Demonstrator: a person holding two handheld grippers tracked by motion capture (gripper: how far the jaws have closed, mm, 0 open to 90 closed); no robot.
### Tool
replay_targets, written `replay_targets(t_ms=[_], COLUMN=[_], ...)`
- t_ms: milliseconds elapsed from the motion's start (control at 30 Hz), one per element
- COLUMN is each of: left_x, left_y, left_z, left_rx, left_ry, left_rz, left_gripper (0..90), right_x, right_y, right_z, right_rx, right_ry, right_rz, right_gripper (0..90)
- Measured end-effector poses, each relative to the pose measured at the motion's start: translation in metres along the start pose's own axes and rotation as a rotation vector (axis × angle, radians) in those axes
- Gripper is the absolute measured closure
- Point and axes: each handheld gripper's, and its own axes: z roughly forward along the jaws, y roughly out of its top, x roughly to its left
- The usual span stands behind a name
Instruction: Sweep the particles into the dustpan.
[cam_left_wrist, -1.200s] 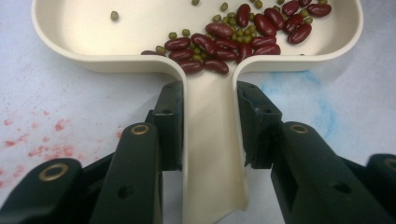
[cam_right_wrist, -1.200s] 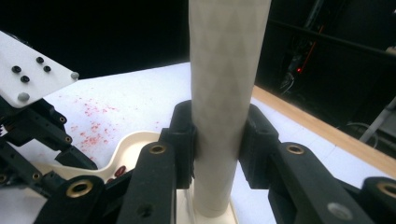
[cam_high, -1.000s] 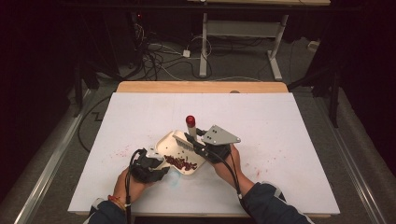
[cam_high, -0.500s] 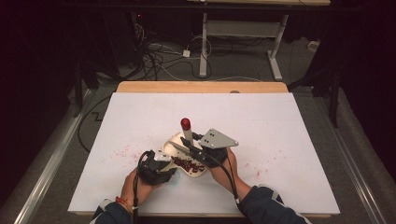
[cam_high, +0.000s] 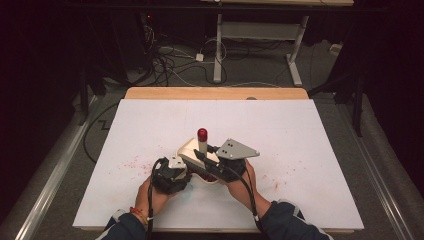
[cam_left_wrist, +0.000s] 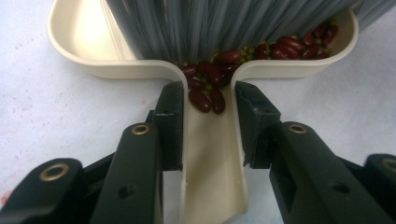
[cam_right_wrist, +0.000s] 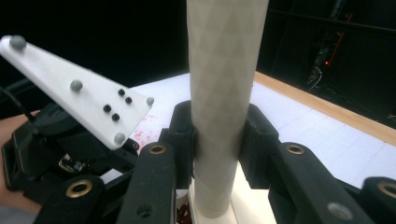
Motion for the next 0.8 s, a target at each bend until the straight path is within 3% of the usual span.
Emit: replay_targets(t_ms=[133, 400, 800], left_x=[0.002, 0.006, 0.011], left_y=[0.002, 0.003, 0.001], left_z=[0.004, 0.006, 0.004], left_rx=[-0.005, 0.002, 0.003], left_ry=[0.003, 0.016, 0.026], left_rz=[-0.017, -0.011, -0.013], left_gripper=[63.6, 63.5, 63.6], right_x=[-0.004, -0.016, -0.048], right_y=[0.001, 0.006, 0.009], right_z=[-0.003, -0.012, -0.049], right_rx=[-0.014, -0.042, -0.036], right_ry=[-0.013, -0.037, -0.095], right_rz=[0.01, 0.028, 0.018], right_gripper=[70.6, 70.5, 70.5])
